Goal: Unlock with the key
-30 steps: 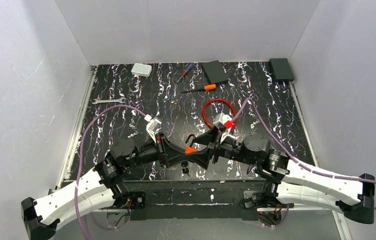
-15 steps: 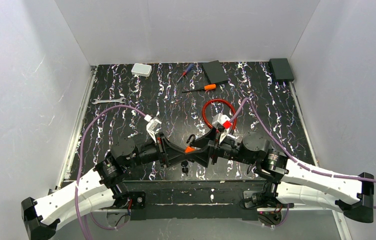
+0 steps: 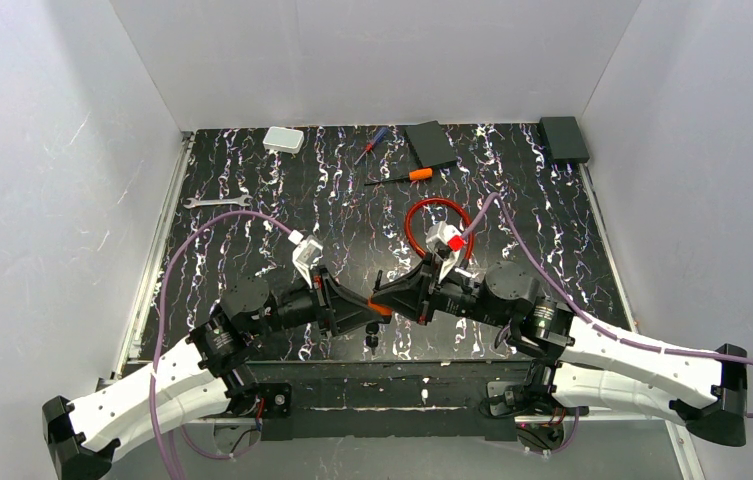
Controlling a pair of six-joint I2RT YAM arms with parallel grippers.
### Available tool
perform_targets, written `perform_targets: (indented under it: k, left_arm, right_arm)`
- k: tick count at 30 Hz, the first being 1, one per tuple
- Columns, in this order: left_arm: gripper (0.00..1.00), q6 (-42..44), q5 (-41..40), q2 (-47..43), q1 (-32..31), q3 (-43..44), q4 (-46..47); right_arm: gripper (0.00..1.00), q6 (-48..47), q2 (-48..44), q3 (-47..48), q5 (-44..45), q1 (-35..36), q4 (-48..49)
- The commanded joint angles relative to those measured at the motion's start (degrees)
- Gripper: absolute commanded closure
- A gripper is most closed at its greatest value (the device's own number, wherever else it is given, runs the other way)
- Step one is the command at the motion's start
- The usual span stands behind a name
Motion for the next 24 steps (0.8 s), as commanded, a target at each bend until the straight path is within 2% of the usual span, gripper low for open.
perform_targets:
  k: [1,5,6,8,9,10,12,14,18,21,24]
  left_arm:
    - [1.00,-0.6,-0.1,-0.7,0.0,0.5,3.0]
    - [1.00,-0.8,-0.2,-0.7,0.0,-0.4,2.8]
    - [0.94,-0.7,-0.2,-0.7,0.0,-0.7,2.4]
    - [0.67,-0.6,-1.1,-0.9,0.0,-1.2,0.2]
    - [0.58,-0.4,-1.9,-1.1,0.0,-1.4,-1.4]
    - [0.50,-0.2,-2.5,-1.3,0.0,-1.5,-2.9]
    - [0.42,0.8,-3.5,-1.8,0.0,-1.4,-6.5]
    - [0.37,2.1,-5.0,-2.8,0.0,-0.4,-11.8]
    - [0.33,5.8,-9.0,-6.3,0.0,3.5,-24.6]
    - [0.26,7.7,-14.1,-9.5,0.0,6.6,-33.2]
    - [0.20,8.4,-23.8,-12.0,0.0,9.6,-41.1]
  right_arm:
    - [0.99,-1.5,0.7,1.0,-0.7,0.2,3.2]
    - [0.99,-1.8,0.1,0.3,1.3,0.2,2.3]
    - [0.99,-2.0,0.1,0.3,2.1,0.2,1.7]
    - [0.99,-2.1,0.1,0.3,2.9,0.2,0.3]
    - [0.99,-2.1,0.2,0.3,4.5,0.2,-0.1]
    - [0.99,-2.1,0.3,0.0,5.0,0.2,-0.3]
    - [0.99,-2.1,0.9,-0.5,5.2,0.1,-0.5]
    - [0.99,-2.6,1.7,-1.0,4.8,0.0,-0.4]
    - [0.99,-4.4,4.7,-1.5,2.8,-0.9,0.5]
    - [0.99,-6.0,8.7,-1.1,-2.9,-2.8,2.3]
    - [0.99,-6.7,14.2,-0.2,-13.3,-7.2,4.9]
